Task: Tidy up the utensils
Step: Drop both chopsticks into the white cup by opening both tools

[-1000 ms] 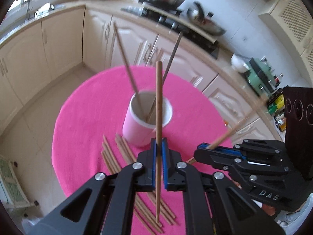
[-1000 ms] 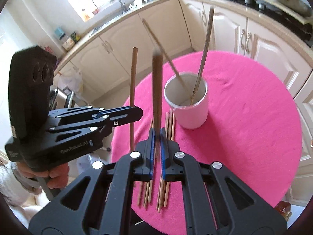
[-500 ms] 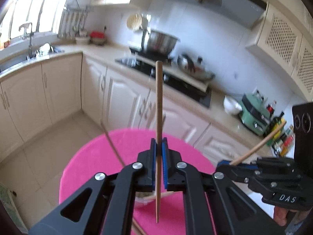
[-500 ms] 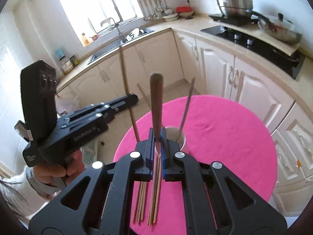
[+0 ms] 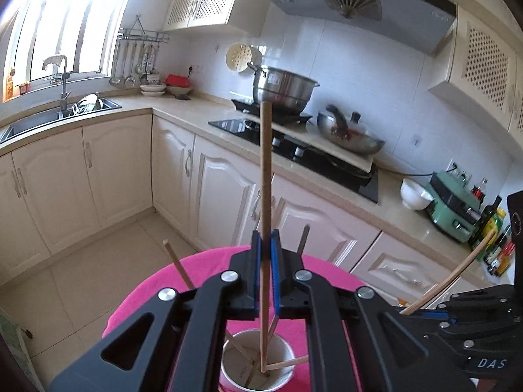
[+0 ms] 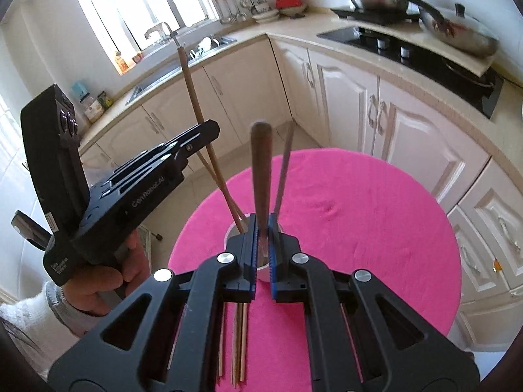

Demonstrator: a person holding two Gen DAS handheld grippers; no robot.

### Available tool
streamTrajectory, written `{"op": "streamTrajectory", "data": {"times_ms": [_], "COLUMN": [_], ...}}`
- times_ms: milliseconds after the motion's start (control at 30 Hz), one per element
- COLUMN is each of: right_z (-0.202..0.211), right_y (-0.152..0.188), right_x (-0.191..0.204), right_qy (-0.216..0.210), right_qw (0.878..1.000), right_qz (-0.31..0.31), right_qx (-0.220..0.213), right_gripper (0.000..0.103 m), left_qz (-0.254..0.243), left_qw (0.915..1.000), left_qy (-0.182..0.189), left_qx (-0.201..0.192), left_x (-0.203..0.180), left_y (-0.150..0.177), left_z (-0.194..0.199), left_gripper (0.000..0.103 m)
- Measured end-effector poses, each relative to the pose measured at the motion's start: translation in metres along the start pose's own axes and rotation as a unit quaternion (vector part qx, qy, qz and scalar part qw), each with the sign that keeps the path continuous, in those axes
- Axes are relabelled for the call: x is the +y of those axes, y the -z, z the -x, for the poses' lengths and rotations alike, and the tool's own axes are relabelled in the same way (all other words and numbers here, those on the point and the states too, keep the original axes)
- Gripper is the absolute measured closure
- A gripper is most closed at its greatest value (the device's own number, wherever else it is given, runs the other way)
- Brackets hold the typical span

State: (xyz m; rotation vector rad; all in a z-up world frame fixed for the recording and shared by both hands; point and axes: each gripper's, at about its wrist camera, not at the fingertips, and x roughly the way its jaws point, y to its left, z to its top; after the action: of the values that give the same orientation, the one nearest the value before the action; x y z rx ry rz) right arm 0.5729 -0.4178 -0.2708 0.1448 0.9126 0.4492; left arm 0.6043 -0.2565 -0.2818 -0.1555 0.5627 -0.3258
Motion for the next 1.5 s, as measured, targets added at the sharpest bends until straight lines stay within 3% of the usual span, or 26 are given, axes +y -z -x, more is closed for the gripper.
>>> {"op": "streamTrajectory", "data": {"times_ms": [433,533,900,1167,1233,1300,1500], "right_z": [-0.024,-0.030,-0.042,-0.043,-0.042,-0.038,-0.022], "right_y": [0.017,0.019,0.023,0.028,0.030,0.032,0.038], "right_x": [-0.006,-0.002,0.003,0.005,0.003,0.003,0.001], "right_qy": [-0.012,-0.015,-0.020,0.003,0.011,0.019,0.035], "right_qw": [0.999,0.999,0.998,0.997,0.996,0.996,0.996], "right_qz": [-0.035,-0.037,-0.050,-0.070,-0.076,-0.080,-0.082], "right_qx": [0.031,0.036,0.039,0.038,0.037,0.030,0.001], "right_gripper": [0.097,0.097,0.097,0.096,0.083,0.053,0.053], "left_qz": [-0.004,0.004,0.045,0.067,0.074,0.080,0.101], "left_qw": [0.9988,0.9982,0.9946,0.9883,0.9856,0.9834,0.9755], "left_qy": [-0.022,-0.021,-0.024,-0.047,-0.051,-0.056,-0.069], "left_qx": [0.044,0.057,0.090,0.129,0.143,0.153,0.183], "left_x": [0.015,0.017,0.035,0.059,0.065,0.070,0.090], "left_y": [0.041,0.045,0.054,0.073,0.079,0.084,0.103], "left_z": [-0.019,-0.016,0.011,0.029,0.032,0.034,0.038], "left_gripper": [0.096,0.079,0.066,0.065,0.065,0.065,0.065]}}
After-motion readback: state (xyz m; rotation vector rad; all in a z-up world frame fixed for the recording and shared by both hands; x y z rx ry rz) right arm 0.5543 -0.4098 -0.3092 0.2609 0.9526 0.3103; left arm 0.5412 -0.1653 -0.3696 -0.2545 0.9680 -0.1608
